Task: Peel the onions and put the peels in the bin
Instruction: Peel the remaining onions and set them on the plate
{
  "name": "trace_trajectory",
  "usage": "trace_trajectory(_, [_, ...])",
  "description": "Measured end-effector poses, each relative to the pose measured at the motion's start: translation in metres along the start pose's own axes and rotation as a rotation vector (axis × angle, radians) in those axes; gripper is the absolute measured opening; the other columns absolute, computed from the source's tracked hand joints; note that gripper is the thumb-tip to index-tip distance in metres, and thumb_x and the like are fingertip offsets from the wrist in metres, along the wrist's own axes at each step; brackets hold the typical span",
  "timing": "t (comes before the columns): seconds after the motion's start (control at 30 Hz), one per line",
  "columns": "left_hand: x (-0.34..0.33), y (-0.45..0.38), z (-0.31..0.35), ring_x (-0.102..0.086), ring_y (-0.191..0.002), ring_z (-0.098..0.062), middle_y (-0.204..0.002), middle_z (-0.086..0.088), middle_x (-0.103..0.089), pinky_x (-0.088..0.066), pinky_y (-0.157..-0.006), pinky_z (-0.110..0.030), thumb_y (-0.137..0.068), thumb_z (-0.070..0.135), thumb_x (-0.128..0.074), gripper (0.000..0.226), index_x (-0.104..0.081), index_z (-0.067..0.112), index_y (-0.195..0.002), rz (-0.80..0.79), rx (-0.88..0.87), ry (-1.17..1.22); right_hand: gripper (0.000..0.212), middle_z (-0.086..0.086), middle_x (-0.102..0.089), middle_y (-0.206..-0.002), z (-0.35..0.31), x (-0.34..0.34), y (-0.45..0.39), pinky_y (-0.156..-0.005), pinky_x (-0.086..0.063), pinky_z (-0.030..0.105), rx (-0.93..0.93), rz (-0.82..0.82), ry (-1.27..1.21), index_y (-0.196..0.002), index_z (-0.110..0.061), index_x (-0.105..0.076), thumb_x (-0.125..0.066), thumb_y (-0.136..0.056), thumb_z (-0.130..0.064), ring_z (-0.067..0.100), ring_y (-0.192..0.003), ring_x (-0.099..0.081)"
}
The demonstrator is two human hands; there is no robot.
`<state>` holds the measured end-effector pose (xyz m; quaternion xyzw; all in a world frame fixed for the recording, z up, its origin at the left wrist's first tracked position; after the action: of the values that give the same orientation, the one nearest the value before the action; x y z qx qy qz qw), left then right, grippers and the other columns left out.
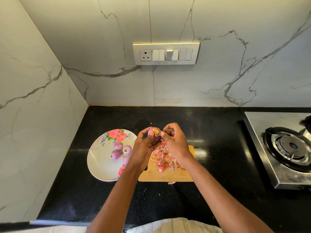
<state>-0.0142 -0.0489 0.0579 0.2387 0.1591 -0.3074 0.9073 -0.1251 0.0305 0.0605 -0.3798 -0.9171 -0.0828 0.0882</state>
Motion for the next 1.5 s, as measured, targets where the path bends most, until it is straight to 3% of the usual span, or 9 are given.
trace_trajectory(0.2, [-0.002,-0.002,-0.007,-0.072,-0.106,-0.030,-0.117,-0.015,-0.073,-0.059,-0.091,-0.037,-0.103,0.020,-0.053,0.031,-0.057,0.012,-0.133,0.058,0.046,0.088,0.008,0.003,-0.069,-0.099,0.001,-0.003,0.001,-0.083,-0.061,0.032,-0.061,-0.010,-0.099,-0.108,-0.022,-0.059,-0.061,-0.101,-0.017,0.014,-0.090,-0.072])
trace_trajectory(0.33, [0.013,-0.011,-0.002,-0.071,-0.107,-0.029,-0.130,-0.021,-0.065,-0.056,-0.091,-0.038,-0.106,0.020,-0.050,0.039,-0.048,0.008,-0.143,0.192,0.067,0.198,0.011,0.000,-0.069,-0.102,0.001,0.008,-0.002,-0.074,-0.056,0.021,-0.084,0.035,-0.161,-0.108,-0.020,-0.062,-0.058,-0.102,-0.011,0.007,-0.083,-0.070])
trace_trajectory(0.5, [0.023,-0.015,0.006,-0.067,-0.106,-0.022,-0.132,-0.016,-0.064,-0.052,-0.085,-0.034,-0.104,0.025,-0.054,0.041,-0.051,0.010,-0.142,0.242,0.074,0.096,0.014,-0.004,-0.071,-0.096,0.007,0.025,-0.009,-0.075,-0.058,0.021,0.023,-0.003,0.072,-0.110,-0.017,-0.069,-0.057,-0.104,-0.020,0.009,-0.081,-0.070])
trace_trajectory(0.6, [0.017,-0.013,0.005,-0.065,-0.112,-0.025,-0.133,-0.018,-0.062,-0.054,-0.090,-0.032,-0.101,0.020,-0.058,0.041,-0.051,0.008,-0.139,0.203,0.071,0.090,0.017,-0.007,-0.071,-0.101,0.012,0.020,-0.007,-0.069,-0.050,0.007,0.110,-0.052,0.320,-0.107,-0.022,-0.073,-0.061,-0.101,-0.013,-0.001,-0.078,-0.066])
trace_trajectory(0.7, [0.011,-0.010,0.006,-0.070,-0.108,-0.025,-0.130,-0.018,-0.065,-0.056,-0.092,-0.033,-0.093,0.021,-0.066,0.045,-0.053,0.008,-0.134,0.136,0.055,0.066,0.024,-0.006,-0.066,-0.115,0.006,0.015,-0.003,-0.077,-0.046,0.002,0.233,-0.027,0.315,-0.116,-0.020,-0.073,-0.069,-0.095,-0.010,-0.007,-0.092,-0.061])
trace_trajectory(0.8, [0.008,-0.009,0.010,-0.072,-0.105,-0.026,-0.125,-0.017,-0.068,-0.057,-0.093,-0.035,-0.085,0.027,-0.070,0.054,-0.053,0.008,-0.133,0.089,0.019,0.005,0.028,-0.004,-0.069,-0.115,-0.008,0.010,-0.002,-0.080,-0.049,0.005,0.383,-0.019,0.247,-0.121,-0.015,-0.072,-0.074,-0.092,-0.016,-0.007,-0.094,-0.063])
trace_trajectory(1.03, [0.001,-0.008,0.010,-0.070,-0.111,-0.030,-0.125,-0.018,-0.068,-0.055,-0.101,-0.043,-0.088,0.028,-0.069,0.044,-0.056,0.011,-0.126,0.022,0.002,-0.087,0.023,0.002,-0.075,-0.105,-0.008,0.017,-0.006,-0.080,-0.050,0.005,0.540,0.046,0.389,-0.112,-0.012,-0.077,-0.075,-0.091,-0.017,0.006,-0.093,-0.067])
trace_trajectory(1.17, [0.005,-0.009,0.011,-0.070,-0.111,-0.030,-0.125,-0.019,-0.068,-0.054,-0.102,-0.044,-0.097,0.022,-0.064,0.030,-0.057,0.012,-0.123,0.022,-0.006,-0.112,0.021,0.004,-0.075,-0.102,-0.010,0.018,-0.008,-0.078,-0.050,0.005,0.568,0.020,0.405,-0.109,-0.010,-0.077,-0.076,-0.089,-0.015,0.009,-0.091,-0.069])
trace_trajectory(1.5, [0.005,-0.011,0.009,-0.071,-0.109,-0.031,-0.123,-0.019,-0.069,-0.054,-0.102,-0.048,-0.098,0.022,-0.062,0.035,-0.054,0.006,-0.128,0.029,-0.016,-0.179,0.014,0.004,-0.074,-0.095,-0.008,0.020,-0.007,-0.075,-0.054,0.008,0.577,0.029,0.369,-0.101,-0.007,-0.077,-0.078,-0.088,-0.011,0.004,-0.082,-0.065])
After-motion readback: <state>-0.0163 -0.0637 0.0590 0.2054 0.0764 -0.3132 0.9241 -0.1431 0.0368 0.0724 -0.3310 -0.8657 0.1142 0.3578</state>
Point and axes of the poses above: each hand's wrist, its own y-axis away from the middle knuckle, its own x-axis out of the back of the hand, z = x × y, the point moved 1 cm from there along -y, towards the middle knuckle
